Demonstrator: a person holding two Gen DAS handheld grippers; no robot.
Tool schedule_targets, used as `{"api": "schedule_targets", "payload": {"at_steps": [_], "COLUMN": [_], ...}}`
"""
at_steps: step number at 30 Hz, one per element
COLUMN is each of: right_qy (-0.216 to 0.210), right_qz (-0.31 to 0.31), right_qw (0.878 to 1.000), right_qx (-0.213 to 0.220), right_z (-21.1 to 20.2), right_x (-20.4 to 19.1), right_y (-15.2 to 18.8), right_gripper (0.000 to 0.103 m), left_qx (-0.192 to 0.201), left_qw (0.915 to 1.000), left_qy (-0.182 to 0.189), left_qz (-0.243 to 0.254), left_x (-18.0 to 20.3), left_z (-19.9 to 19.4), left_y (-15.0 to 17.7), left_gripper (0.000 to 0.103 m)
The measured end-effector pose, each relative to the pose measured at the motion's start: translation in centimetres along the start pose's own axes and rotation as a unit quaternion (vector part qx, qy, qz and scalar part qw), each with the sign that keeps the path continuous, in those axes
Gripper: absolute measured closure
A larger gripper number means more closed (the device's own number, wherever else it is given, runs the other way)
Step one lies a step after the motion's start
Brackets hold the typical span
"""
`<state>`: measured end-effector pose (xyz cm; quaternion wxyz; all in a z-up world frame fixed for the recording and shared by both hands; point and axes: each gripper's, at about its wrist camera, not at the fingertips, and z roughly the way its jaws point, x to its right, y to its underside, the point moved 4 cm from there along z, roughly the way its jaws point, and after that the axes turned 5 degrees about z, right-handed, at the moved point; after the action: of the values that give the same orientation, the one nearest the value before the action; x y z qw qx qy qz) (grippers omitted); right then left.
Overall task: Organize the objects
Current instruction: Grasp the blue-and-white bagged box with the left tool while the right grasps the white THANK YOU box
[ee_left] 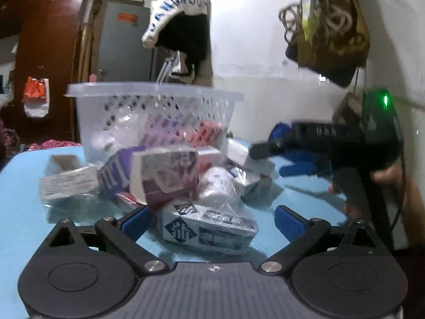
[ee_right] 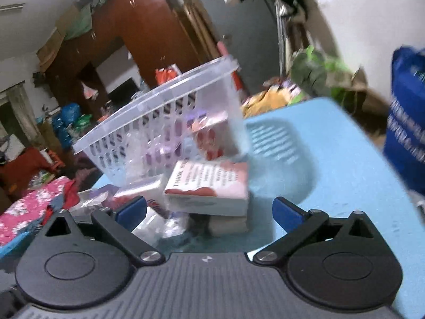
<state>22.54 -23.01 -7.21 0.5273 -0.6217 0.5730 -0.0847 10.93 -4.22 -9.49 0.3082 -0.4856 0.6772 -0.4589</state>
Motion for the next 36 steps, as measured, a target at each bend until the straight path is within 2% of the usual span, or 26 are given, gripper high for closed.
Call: {"api": "schedule_targets", "payload": {"at_steps": [3,6,7,9,10,13,19,27,32,36], "right_qy": [-0.001,0.012,0.015,0.015,0.016,0.019,0.032,0.023,0.037,0.036], "right_qz": [0.006,-0.002,-0.01,-0.021,-0.028,-0.042,-0.064,-0.087,-0.111,-0.111], "right_qw": [1.0,1.0,1.0,1.0,0.999,0.999,0.997,0.994,0.991,0.991], "right_qx": [-0.01,0.003,0.008,0.008,0.006,0.008,0.04,0.064,0.062,0.068], "right_z": [0.8,0.8,0.7,0.6,0.5,0.2,-1.6,-3.7,-3.6,-3.8], "right_x": [-0.4,-0.5,-0.6,-0.8,-0.9,-1.2,-1.6,-2.2,-2.9,-3.0], "right_y": [-0.1,0.0,0.1,0.3,0.4,0.6,0.9,2.8,3.5,3.3], "right_gripper": [0.0,0.001,0.006,0.018,0.028,0.028,0.028,0.028,0.028,0.028], "left_qx": [-0.024,-0.027,-0.026,-0.027,-0.024,-0.013,0.005,0.03,0.031,0.046], "left_qw": [0.9996,0.9995,0.9996,0.9995,0.9995,0.9997,0.9995,0.9966,0.9953,0.9944], "left_qy": [-0.016,-0.013,-0.014,-0.016,-0.017,-0.018,-0.031,-0.074,-0.085,-0.086], "left_qz": [-0.004,-0.008,-0.003,0.011,0.013,0.009,0.007,-0.02,-0.035,-0.041], "left_x": [-0.8,-0.8,-0.6,-0.2,-0.1,0.2,-1.0,-3.9,-5.4,-6.0], "left_z": [1.2,1.3,1.2,1.1,0.9,0.3,-1.7,-4.2,-4.1,-4.8], "left_y": [0.2,0.1,0.1,0.2,0.4,0.5,1.1,1.9,2.1,1.7], "left_gripper": [0.003,0.006,0.008,0.021,0.021,0.024,0.024,0.024,0.024,0.024]}}
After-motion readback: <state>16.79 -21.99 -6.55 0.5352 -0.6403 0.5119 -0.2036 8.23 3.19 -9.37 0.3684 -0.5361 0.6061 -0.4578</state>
